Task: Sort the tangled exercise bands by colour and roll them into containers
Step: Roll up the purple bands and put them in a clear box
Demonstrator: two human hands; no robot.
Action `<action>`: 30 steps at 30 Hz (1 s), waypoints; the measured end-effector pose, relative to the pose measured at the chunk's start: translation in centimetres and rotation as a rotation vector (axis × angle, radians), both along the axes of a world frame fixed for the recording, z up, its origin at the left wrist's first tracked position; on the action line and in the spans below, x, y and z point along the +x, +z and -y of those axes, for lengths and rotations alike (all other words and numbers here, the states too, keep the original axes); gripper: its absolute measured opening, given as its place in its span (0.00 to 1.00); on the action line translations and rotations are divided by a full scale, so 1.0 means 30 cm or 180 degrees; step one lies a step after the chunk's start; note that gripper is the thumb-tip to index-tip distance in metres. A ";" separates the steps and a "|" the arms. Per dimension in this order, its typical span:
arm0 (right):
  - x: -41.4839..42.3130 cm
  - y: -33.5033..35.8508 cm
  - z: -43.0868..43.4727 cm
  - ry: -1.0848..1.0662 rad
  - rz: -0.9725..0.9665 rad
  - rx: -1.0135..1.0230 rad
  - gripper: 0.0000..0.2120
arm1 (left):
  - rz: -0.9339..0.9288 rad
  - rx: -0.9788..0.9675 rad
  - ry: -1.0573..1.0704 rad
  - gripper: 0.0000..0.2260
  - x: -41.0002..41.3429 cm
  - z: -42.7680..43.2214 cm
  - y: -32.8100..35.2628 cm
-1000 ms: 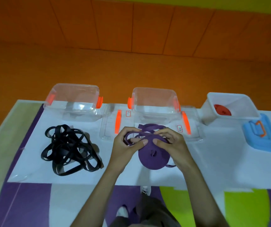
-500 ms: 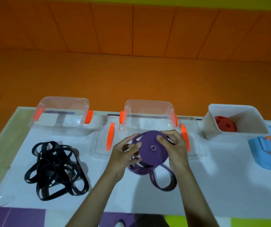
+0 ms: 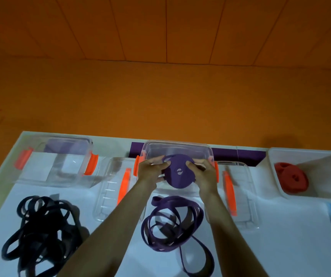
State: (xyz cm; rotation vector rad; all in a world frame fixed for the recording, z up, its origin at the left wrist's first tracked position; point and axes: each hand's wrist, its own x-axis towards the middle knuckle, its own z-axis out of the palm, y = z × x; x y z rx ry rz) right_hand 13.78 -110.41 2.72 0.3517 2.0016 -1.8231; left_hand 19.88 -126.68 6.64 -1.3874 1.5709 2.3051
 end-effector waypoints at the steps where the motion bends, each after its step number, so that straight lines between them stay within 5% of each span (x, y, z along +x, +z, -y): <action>1: -0.025 -0.043 0.009 0.0137 0.0086 0.0133 0.09 | 0.0079 -0.0022 -0.0015 0.16 -0.026 0.007 -0.041; 6: -0.101 -0.146 0.059 0.0915 0.0266 0.1195 0.15 | 0.0597 -0.0258 -0.0062 0.15 -0.116 0.036 -0.240; 11: -0.124 -0.245 0.085 0.1282 0.0399 0.1452 0.20 | 0.1171 -0.0825 -0.0116 0.21 -0.178 0.077 -0.611; 14: -0.139 -0.283 0.100 0.1359 0.0528 0.1638 0.18 | 0.1400 -0.1214 -0.0278 0.15 -0.195 0.045 -0.530; 24: -0.218 -0.512 0.104 0.1475 0.0452 0.1737 0.20 | 0.1623 -0.1541 -0.0353 0.19 -0.253 0.035 -0.476; 30: -0.202 -0.389 0.119 0.1637 0.0266 0.1757 0.13 | 0.1791 -0.1657 -0.0435 0.18 -0.254 0.032 -0.463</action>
